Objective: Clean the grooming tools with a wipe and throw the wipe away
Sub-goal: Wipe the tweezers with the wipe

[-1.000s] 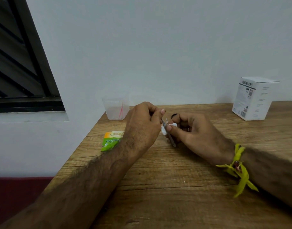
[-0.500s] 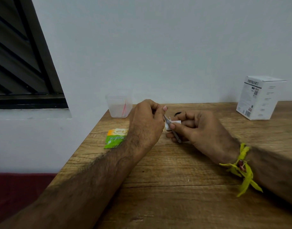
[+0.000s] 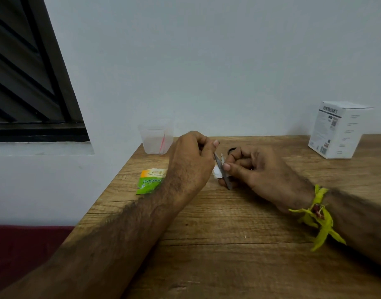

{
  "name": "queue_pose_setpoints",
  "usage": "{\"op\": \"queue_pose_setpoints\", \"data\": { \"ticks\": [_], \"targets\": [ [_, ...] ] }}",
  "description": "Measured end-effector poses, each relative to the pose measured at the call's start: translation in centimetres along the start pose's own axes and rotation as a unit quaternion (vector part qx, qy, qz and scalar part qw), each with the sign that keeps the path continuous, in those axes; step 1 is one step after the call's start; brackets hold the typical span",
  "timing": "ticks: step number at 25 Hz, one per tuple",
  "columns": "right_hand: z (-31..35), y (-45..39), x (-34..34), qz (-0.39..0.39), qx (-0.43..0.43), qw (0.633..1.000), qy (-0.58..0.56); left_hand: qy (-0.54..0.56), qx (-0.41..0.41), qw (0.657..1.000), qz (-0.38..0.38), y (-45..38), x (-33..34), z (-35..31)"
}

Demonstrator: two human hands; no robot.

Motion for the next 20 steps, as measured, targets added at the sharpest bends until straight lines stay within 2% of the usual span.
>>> {"op": "queue_pose_setpoints", "data": {
  "ticks": [4, 8, 12, 15, 20],
  "targets": [
    [0.0, -0.2, 0.0, 0.028, -0.017, 0.998, 0.045, 0.023, -0.009, 1.0, -0.014, -0.6, -0.4, 0.1],
    [-0.3, -0.1, -0.1, -0.007, -0.015, 0.999, 0.037, 0.017, -0.002, 1.0, -0.003, -0.4, -0.3, 0.0],
    [-0.6, -0.2, -0.1, 0.005, -0.018, 0.999, 0.039, 0.027, -0.011, 1.0, -0.004, -0.6, -0.4, 0.2],
    [-0.8, -0.2, -0.5, -0.067, -0.03, 0.997, -0.012, 0.01, -0.007, 1.0, 0.023, -0.2, 0.2, 0.3],
    [-1.4, -0.4, -1.9, -0.178, -0.052, 0.979, -0.087, 0.074, -0.058, 0.992, 0.084, -0.3, 0.7, 0.8]
  ]
}}
Point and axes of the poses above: each hand's wrist, its own y-axis away from the middle knuckle, its own x-axis out of the palm, z = x × y, the point moved 4 cm from there along -y, towards the middle knuckle, and after that the axes turned 8 degrees about -x, right-handed, at the moved point
